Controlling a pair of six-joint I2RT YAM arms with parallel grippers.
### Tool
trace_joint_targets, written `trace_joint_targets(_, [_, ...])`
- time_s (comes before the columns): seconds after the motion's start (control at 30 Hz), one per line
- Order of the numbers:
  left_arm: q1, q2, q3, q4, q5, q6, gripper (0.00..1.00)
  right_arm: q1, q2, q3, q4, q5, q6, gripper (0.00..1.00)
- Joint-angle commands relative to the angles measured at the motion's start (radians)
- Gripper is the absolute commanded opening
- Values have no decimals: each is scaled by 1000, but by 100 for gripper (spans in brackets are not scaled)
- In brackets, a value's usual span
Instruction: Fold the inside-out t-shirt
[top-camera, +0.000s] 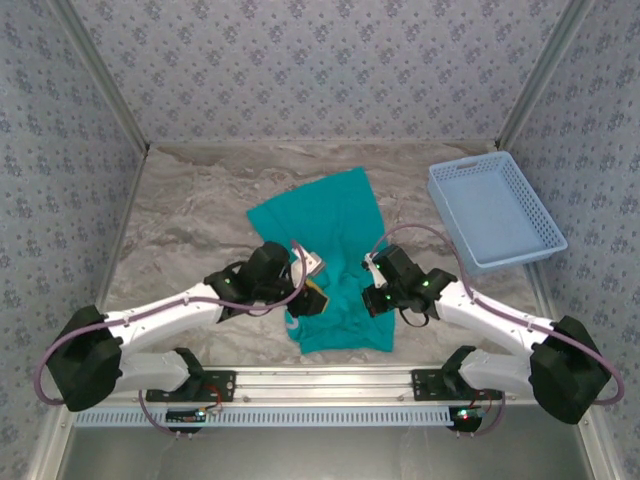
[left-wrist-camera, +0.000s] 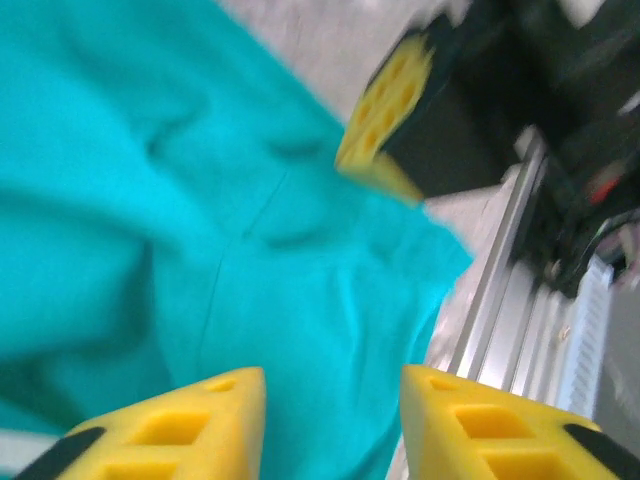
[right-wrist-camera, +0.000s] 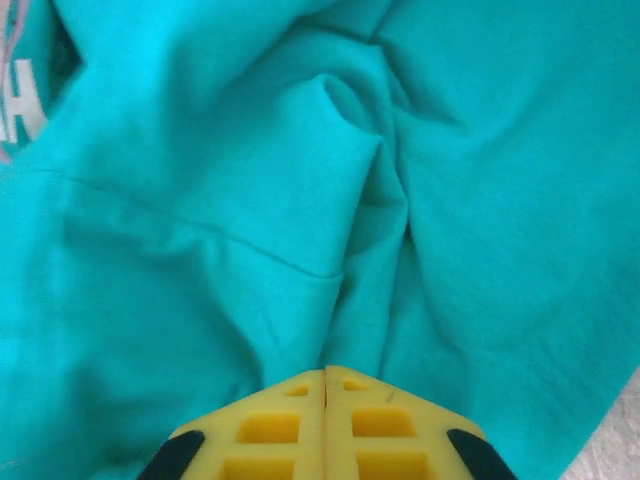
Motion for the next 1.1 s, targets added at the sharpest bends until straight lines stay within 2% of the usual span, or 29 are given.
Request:
trace_joint_targets(0.0, [7, 7, -49, 54, 23, -67, 47, 31, -34, 28, -1, -50, -73, 19])
trace_joint_targets(0.17, [-2, 3, -53, 65, 34, -83, 48, 108, -73, 30, -20, -41, -150, 32])
trace_joint_targets(0.4, [-61, 87, -8, 13, -37, -47, 46, 166, -58, -34, 36, -14, -130, 36])
trace_joint_targets(0.43, [-61, 96, -4, 8, -58, -51, 43, 170, -50, -40, 55, -14, -124, 36])
trace_joint_targets(0.5, [-54, 95, 4, -9, -92, -51, 20, 172, -25, -46, 94, -15, -113, 36])
trace_joint_targets(0.53, [-46, 86, 3, -10, -94, -54, 14, 173, -12, -44, 105, -8, -109, 36])
trace_joint_targets(0.57, [-33, 72, -4, 0, -79, -57, 9, 173, 5, -40, 115, -6, -107, 35])
trace_joint_targets(0.63, [-3, 33, -24, 30, -34, -69, 8, 172, 33, -18, 123, -24, -113, 25])
trace_joint_targets(0.67, [13, 10, -34, 42, -14, -77, 8, 174, 42, -2, 120, -42, -122, 14])
trace_joint_targets(0.7, [29, -13, -43, 52, 1, -87, 8, 175, 46, 14, 119, -71, -132, 7])
trace_joint_targets(0.8, [86, -87, -71, 72, 58, -111, 4, 174, 33, 60, 124, -144, -157, 2])
trace_joint_targets(0.87, [128, -128, -92, 70, 61, -139, 9, 164, 30, 97, 124, -190, -175, 1])
trace_joint_targets(0.97, [183, -164, -119, 37, 48, -154, 42, 138, 57, 152, 142, -278, -194, 2])
trace_joint_targets(1.07, [191, -173, -120, 17, 89, -138, 51, 118, 112, 200, 170, -339, -177, 2])
